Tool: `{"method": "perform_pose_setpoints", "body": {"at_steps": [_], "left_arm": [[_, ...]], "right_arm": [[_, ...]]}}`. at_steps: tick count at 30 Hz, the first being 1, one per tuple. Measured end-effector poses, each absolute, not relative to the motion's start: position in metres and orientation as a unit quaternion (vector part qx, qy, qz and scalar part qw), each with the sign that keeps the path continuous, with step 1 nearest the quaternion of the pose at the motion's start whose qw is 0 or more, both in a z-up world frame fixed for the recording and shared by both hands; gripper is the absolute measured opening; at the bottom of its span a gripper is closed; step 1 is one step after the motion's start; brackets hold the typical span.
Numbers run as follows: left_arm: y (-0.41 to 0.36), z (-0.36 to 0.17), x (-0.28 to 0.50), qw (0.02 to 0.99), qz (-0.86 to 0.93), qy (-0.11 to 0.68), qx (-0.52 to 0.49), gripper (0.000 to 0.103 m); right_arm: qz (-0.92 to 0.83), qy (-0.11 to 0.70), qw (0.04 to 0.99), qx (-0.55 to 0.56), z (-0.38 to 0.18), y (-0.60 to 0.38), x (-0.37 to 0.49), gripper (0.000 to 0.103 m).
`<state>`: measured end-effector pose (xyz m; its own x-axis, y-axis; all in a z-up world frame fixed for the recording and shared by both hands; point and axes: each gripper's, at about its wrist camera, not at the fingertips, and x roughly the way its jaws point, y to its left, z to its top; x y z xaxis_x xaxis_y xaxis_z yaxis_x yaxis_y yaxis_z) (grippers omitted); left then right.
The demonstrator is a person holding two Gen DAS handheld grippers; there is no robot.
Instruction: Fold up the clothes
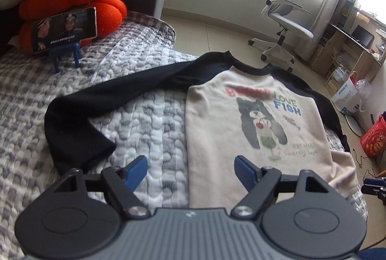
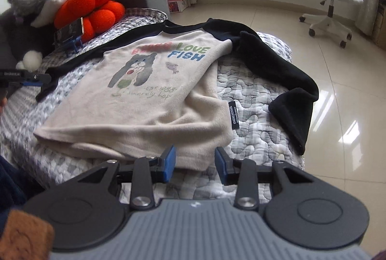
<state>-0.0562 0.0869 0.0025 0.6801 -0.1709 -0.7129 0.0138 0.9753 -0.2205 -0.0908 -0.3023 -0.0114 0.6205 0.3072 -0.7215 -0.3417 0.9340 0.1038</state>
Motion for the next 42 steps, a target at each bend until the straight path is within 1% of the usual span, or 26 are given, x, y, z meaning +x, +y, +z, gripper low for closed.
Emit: {"method": "perform_pose_setpoints", "body": {"at_steps": [3,7,10,12,13,14,15,17,23,25,26,27,28,29,30,31,32,34,36,37,38,39,40,42], "left_arm": [[0.087,-0.011,-0.075,0.903,-0.048,0.415,-0.102,0.079],[0.082,-0.023,-0.096,0.905,-0.041,0.419,-0.058,0.079],[0.082,-0.027,-0.104,0.901,-0.065,0.423,-0.066,0.078],[0.077,-0.033,-0.103,0.898,-0.071,0.431,-0.059,0.078],[0.074,-0.036,-0.102,0.896,-0.072,0.436,-0.056,0.07],[0.072,-0.04,-0.101,0.894,-0.072,0.44,-0.053,0.051],[0.07,-0.043,-0.1,0.892,-0.072,0.444,-0.05,0.047],[0.07,-0.042,-0.101,0.89,-0.093,0.442,-0.062,0.007],[0.079,-0.038,-0.102,0.889,-0.1,0.435,-0.102,0.006],[0.078,-0.039,-0.1,0.888,-0.1,0.438,-0.099,0.006],[0.078,-0.04,-0.099,0.887,-0.1,0.44,-0.097,0.007],[0.077,-0.041,-0.098,0.887,-0.101,0.441,-0.097,0.007],[0.077,-0.041,-0.098,0.886,-0.103,0.441,-0.097,0.008],[0.077,-0.042,-0.097,0.886,-0.105,0.441,-0.098,0.01],[0.077,-0.042,-0.097,0.886,-0.107,0.44,-0.097,0.014],[0.076,-0.042,-0.097,0.886,-0.108,0.44,-0.097,0.025],[0.075,-0.043,-0.096,0.886,-0.109,0.441,-0.097,0.032],[0.073,-0.045,-0.095,0.885,-0.112,0.441,-0.094,0.032],[0.069,-0.045,-0.094,0.887,-0.116,0.439,-0.087,0.028],[0.069,-0.044,-0.094,0.888,-0.117,0.437,-0.086,0.011],[0.069,-0.043,-0.094,0.888,-0.12,0.435,-0.086,0.007],[0.072,-0.041,-0.095,0.889,-0.122,0.43,-0.095,0.007],[0.076,-0.038,-0.095,0.89,-0.123,0.425,-0.108,0.007],[0.086,-0.032,-0.098,0.892,-0.129,0.412,-0.132,0.007]], "right_arm": [[0.182,0.391,0.9,-0.065,-0.026,-0.296,-0.103,0.04],[0.168,0.371,0.91,-0.076,-0.042,-0.291,-0.1,0.04],[0.16,0.357,0.915,-0.099,-0.053,-0.28,-0.097,0.039],[0.149,0.345,0.921,-0.105,-0.056,-0.275,-0.094,0.016],[0.141,0.34,0.925,-0.094,-0.053,-0.276,-0.093,0.001],[0.133,0.334,0.929,-0.083,-0.051,-0.277,-0.093,0.001],[0.125,0.329,0.933,-0.072,-0.048,-0.278,-0.093,0.001],[0.118,0.318,0.939,-0.061,-0.035,-0.281,-0.101,0.0],[0.111,0.291,0.95,-0.026,0.006,-0.3,-0.133,0.0],[0.114,0.301,0.946,-0.033,0.007,-0.301,-0.135,0.0],[0.117,0.313,0.942,-0.042,0.003,-0.299,-0.133,0.004],[0.114,0.325,0.937,-0.058,-0.008,-0.297,-0.129,0.011],[0.112,0.337,0.932,-0.073,-0.019,-0.294,-0.125,0.016],[0.108,0.345,0.929,-0.085,-0.031,-0.292,-0.123,0.02],[0.104,0.351,0.926,-0.096,-0.043,-0.289,-0.12,0.024],[0.103,0.35,0.925,-0.106,-0.053,-0.286,-0.118,0.04],[0.098,0.346,0.926,-0.114,-0.06,-0.285,-0.116,0.054],[0.086,0.319,0.937,-0.117,-0.063,-0.282,-0.112,0.056],[0.079,0.303,0.945,-0.092,-0.06,-0.284,-0.104,0.056],[0.071,0.304,0.947,-0.077,-0.059,-0.287,-0.098,0.052],[0.066,0.308,0.947,-0.062,-0.059,-0.29,-0.091,0.022],[0.064,0.312,0.947,-0.049,-0.058,-0.292,-0.086,0.004],[0.062,0.314,0.947,-0.036,-0.055,-0.294,-0.082,0.006],[0.069,0.288,0.955,-0.019,-0.039,-0.296,-0.091,0.006]]}}
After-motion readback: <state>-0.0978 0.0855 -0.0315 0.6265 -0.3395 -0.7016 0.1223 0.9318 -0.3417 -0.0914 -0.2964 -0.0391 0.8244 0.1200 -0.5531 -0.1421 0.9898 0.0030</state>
